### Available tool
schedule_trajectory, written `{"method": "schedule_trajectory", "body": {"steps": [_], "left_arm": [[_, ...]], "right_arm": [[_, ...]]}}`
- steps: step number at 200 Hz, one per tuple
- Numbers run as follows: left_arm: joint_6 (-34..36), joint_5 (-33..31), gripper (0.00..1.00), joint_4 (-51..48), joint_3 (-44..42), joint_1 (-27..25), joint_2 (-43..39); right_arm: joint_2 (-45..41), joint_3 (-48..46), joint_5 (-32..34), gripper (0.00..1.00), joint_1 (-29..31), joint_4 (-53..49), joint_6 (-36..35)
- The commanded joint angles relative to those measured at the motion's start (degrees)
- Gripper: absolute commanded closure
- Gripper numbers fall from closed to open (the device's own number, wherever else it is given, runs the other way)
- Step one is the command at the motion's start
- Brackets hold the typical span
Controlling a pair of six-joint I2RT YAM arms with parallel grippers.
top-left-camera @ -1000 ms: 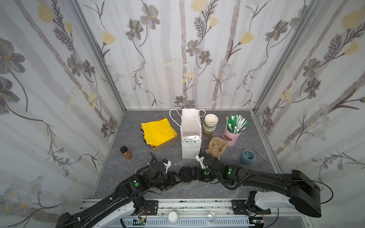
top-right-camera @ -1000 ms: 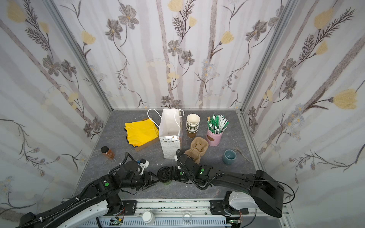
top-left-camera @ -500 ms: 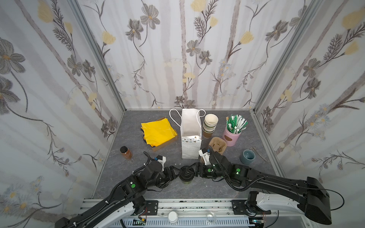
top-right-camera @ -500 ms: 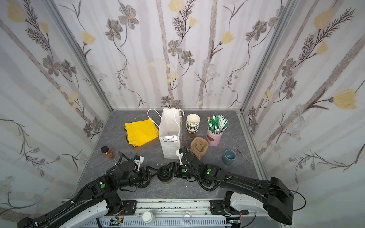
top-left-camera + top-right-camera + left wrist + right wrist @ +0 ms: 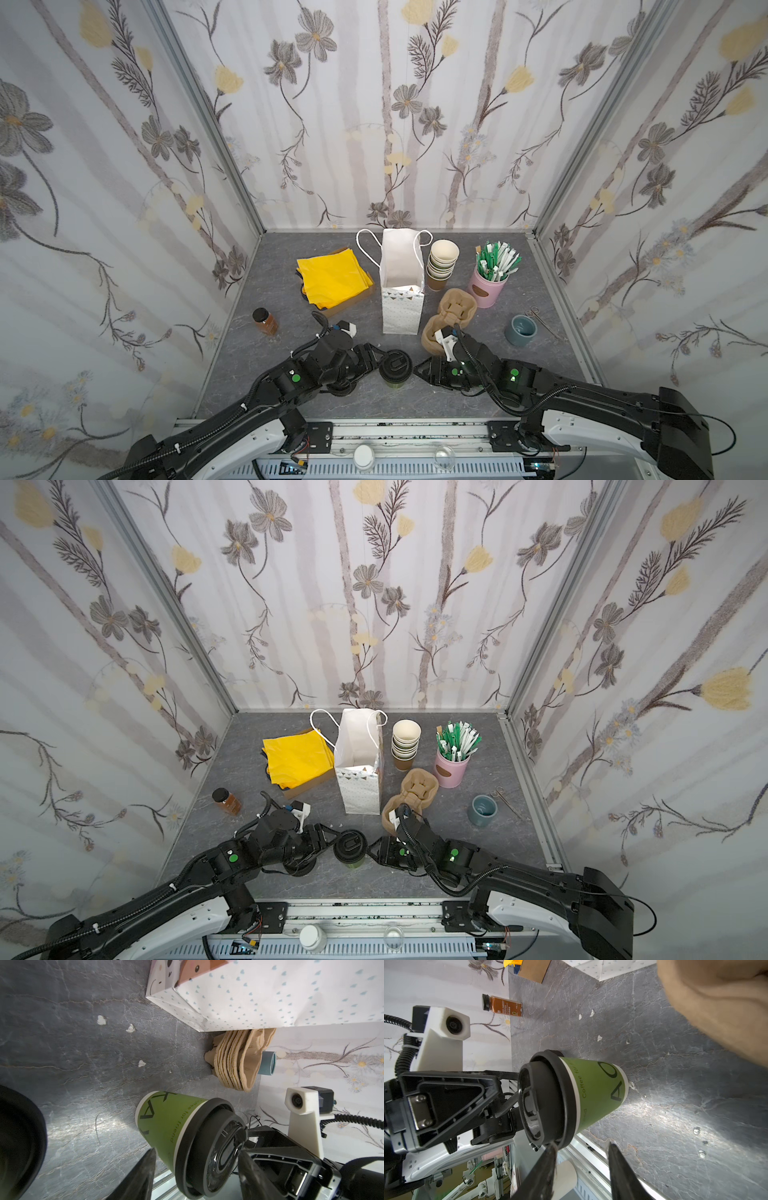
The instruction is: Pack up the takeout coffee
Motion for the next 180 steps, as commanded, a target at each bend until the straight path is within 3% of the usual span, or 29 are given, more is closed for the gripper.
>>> {"method": "schedule_trajectory", "body": {"steps": [1, 84, 180], "left_arm": [[0.9, 0.5, 0.40, 2.9, 0.1, 0.3, 0.2], [0.6, 2.1, 0.52, 4.6, -1.8, 0.8, 1.8], [-0.8, 2.8, 0.62, 4.8, -4.6, 0.9, 0.4]], "right_arm": [[1.7, 0.6, -1.5, 0.63, 0.1, 4.9, 0.7], [5.3, 1.1, -2.5, 0.74, 0.1, 6.7, 0.5], [7.7, 0.9, -0.4, 0.86, 0.2, -2.6, 0.1]]}}
